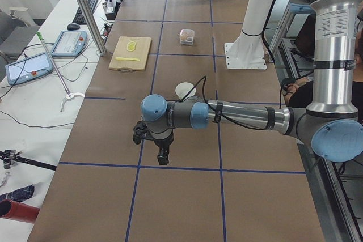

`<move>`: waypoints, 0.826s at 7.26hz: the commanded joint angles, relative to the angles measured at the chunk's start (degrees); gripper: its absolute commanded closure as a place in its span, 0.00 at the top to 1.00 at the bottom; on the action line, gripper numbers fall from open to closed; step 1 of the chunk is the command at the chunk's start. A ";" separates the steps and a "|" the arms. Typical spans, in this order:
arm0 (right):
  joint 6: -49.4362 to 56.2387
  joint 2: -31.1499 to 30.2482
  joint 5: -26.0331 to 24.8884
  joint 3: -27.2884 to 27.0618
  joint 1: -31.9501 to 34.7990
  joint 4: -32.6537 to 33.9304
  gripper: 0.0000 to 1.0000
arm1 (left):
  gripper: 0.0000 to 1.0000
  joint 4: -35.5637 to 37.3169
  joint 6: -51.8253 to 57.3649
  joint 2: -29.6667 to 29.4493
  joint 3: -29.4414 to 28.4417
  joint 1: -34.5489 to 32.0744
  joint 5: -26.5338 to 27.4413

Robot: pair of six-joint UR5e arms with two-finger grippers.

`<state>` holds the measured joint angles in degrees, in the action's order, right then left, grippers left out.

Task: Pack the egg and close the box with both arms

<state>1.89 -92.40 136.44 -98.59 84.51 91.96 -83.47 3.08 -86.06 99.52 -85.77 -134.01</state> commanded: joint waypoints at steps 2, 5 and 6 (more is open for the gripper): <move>0.13 -0.50 0.05 2.87 -0.31 -1.86 1.00 | 1.00 -0.03 0.08 0.19 1.37 -0.79 -0.02; -0.39 -0.94 0.40 8.13 -0.39 -7.38 1.00 | 1.00 -0.29 0.00 3.18 4.54 -1.15 -0.02; -0.31 -0.94 0.84 8.32 -0.39 -8.45 1.00 | 1.00 -0.47 0.00 3.27 4.28 -1.24 0.07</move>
<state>1.68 -93.30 136.84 -91.42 84.12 85.53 -83.75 3.08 -83.17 103.84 -86.93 -134.02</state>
